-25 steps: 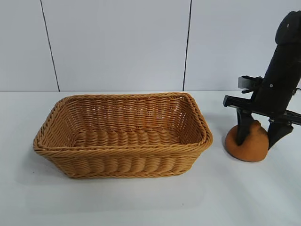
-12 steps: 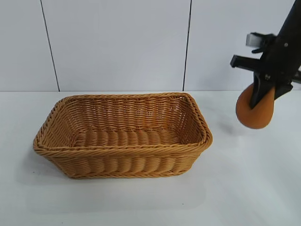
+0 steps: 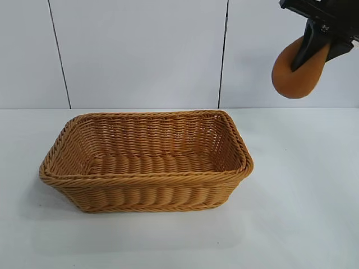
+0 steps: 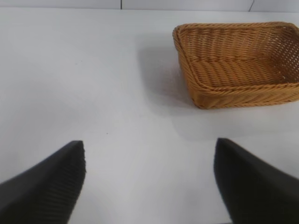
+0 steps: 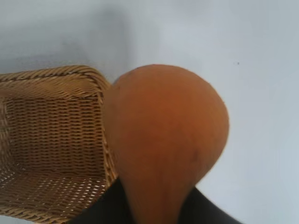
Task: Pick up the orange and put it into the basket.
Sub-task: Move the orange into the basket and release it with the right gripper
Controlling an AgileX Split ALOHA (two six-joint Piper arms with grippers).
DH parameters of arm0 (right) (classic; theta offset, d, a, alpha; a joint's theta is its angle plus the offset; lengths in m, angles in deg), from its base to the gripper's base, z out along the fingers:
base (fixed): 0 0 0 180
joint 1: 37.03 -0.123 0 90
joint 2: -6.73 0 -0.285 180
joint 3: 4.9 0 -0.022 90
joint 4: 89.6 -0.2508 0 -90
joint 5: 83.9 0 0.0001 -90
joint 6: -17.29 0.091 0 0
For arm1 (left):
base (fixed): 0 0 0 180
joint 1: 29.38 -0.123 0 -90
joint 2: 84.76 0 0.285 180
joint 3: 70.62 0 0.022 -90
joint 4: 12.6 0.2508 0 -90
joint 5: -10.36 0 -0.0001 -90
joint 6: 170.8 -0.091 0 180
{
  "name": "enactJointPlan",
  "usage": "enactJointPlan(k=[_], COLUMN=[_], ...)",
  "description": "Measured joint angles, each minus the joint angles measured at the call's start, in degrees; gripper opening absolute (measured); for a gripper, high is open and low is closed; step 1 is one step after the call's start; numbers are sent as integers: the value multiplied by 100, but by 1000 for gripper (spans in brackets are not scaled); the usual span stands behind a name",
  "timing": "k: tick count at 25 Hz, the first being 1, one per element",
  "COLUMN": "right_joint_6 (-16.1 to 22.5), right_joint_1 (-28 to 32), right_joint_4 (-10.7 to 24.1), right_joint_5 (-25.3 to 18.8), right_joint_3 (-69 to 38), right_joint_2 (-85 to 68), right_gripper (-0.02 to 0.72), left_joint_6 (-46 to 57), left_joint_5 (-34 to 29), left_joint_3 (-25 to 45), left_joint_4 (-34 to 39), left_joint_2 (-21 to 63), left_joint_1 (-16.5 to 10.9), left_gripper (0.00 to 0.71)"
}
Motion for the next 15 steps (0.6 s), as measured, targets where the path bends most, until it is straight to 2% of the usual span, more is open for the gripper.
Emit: enactJointPlan(k=[3, 10, 15], right_joint_6=[-7, 1, 234], right_joint_1=[-555, -1968, -2445], right_joint_4=[-37, -112, -117], right_joint_5=[214, 1069, 1630], right_joint_3=[-5, -5, -5], right_joint_2=[0, 0, 141], right_gripper=[44, 44, 44], left_joint_6=[0, 0, 0], left_joint_5=[0, 0, 0], left_joint_3=[0, 0, 0], left_joint_4=[0, 0, 0], left_joint_2=[0, 0, 0], left_joint_1=[0, 0, 0], left_gripper=[545, 545, 545])
